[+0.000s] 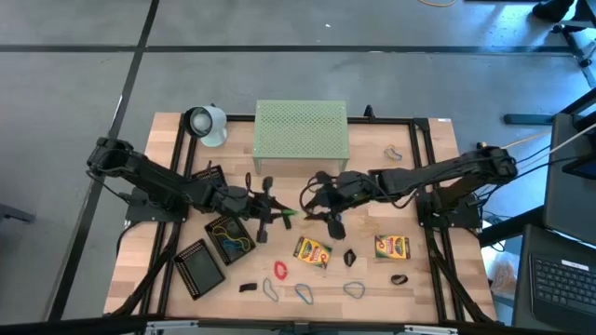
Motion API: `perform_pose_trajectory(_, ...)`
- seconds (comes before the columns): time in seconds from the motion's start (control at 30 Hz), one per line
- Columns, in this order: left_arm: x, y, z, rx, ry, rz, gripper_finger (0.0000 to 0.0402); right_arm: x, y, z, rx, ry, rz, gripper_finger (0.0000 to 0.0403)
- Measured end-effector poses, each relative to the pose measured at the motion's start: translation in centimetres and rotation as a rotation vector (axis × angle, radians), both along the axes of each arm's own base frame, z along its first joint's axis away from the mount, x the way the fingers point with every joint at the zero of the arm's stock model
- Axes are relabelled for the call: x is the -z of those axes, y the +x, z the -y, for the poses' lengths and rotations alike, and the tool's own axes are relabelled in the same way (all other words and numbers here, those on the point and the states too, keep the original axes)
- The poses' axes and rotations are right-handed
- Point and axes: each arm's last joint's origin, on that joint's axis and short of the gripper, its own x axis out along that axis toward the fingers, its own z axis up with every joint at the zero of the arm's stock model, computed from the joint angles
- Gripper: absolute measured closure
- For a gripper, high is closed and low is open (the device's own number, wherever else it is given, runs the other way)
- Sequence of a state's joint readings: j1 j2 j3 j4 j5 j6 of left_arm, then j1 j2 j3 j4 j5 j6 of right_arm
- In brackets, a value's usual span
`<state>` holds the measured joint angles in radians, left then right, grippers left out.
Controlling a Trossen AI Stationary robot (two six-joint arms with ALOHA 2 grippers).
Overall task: Pick & Place Office Desk Supplies
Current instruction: Put the green spring rubber band into the top black bin
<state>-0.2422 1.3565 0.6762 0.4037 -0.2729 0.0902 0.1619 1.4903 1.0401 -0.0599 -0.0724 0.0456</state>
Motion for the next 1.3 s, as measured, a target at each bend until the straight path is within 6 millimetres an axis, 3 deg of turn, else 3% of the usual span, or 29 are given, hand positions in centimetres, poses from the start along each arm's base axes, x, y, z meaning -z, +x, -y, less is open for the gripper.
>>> perform_pose_trajectory(0.2,-0.5,-2.3,-1.0,-0.189,-0.086,-0.128,0.0387,-2.1,-3.2,1.1,0.214,-0.045,-0.071,0.0244)
perform_pose_trajectory(0.43,-1.1,-7.0,-2.2,-0.335,-0.222,-0.320,0.0387,-2.9,-5.9,2.0,0.398,-0.072,-0.152,0.0248)
perform_pose_trajectory(0.77,-0.3,-13.7,-4.0,-0.708,-0.365,-0.588,0.0386,-2.3,-6.2,2.2,0.464,-0.121,-0.212,0.0262)
perform_pose_trajectory(0.97,0.4,-14.8,-4.4,-0.901,-0.377,-0.644,0.0386,-2.2,-6.3,2.4,0.519,-0.168,-0.210,0.0264)
perform_pose_trajectory(1.13,0.8,-14.7,-4.3,-0.920,-0.390,-0.689,0.0380,-2.1,-6.5,2.6,0.550,-0.205,-0.227,0.0264)
perform_pose_trajectory(1.3,1.2,-14.3,-4.2,-0.922,-0.375,-0.727,0.0350,-1.9,-6.7,2.6,0.564,-0.197,-0.250,0.0264)
